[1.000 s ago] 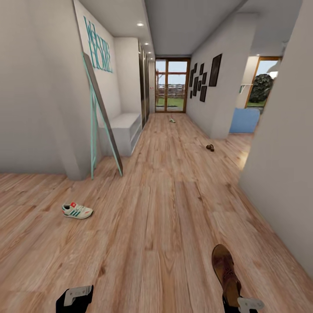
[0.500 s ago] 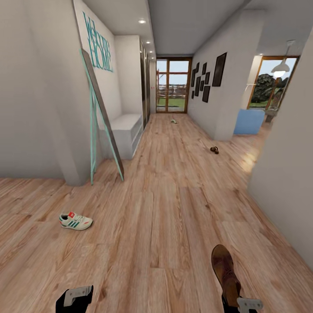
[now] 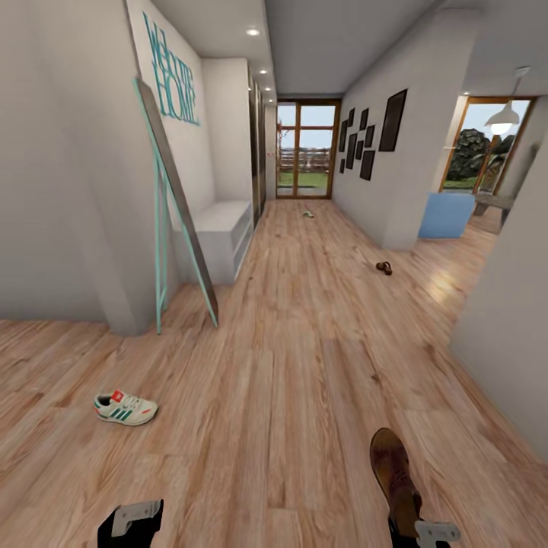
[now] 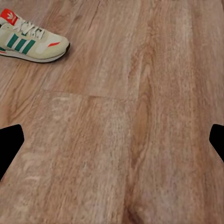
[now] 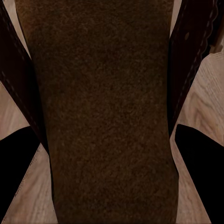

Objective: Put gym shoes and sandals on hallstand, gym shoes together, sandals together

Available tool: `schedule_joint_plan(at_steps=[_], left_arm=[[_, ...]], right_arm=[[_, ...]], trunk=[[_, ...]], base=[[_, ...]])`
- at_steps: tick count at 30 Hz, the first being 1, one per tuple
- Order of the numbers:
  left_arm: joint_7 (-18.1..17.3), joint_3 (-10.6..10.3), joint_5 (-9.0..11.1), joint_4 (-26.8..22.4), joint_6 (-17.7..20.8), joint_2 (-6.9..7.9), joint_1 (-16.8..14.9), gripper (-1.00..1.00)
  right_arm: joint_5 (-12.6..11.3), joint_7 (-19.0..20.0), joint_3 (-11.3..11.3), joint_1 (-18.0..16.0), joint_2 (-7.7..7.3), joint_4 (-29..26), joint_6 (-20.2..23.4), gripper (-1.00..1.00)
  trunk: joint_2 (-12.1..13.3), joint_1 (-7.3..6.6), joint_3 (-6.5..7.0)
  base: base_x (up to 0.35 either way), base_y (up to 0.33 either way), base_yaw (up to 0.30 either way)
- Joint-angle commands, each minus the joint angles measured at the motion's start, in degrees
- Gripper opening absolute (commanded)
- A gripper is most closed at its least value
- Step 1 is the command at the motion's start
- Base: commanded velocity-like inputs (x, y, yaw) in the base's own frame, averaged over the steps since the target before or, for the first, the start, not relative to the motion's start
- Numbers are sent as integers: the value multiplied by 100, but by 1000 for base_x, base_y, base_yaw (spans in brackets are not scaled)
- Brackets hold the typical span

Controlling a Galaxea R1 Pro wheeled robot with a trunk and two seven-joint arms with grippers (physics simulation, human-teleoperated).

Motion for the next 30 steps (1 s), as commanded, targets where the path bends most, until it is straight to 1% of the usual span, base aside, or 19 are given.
schedule_joint_plan(at_steps=[1,5,8,24,30], left_arm=[[1,-16,47,4,-17,2,-3,100],[2,-16,47,4,-17,2,-3,100],[2,-16,47,4,-17,2,-3,100],[1,-16,47,4,-19,2,-3,100],[1,-16,47,4,-25,2,-3,100]], right_arm=[[12,5,-15,-2,0,0,-18,-100],[12,1,-15,-3,-5,-3,-18,-100],[12,-2,-15,-3,-7,-4,-18,-100],[5,5,-15,-3,-7,-10,-18,-100],[3,5,-15,-3,-4,-20,-18,-100]], trunk=[[-2,2,-5],[-2,2,-5],[-2,2,-5],[-2,2,-12],[-2,2,-41]], base=[[339,1,9],[340,1,8],[340,0,120],[340,4,265],[340,69,178]])
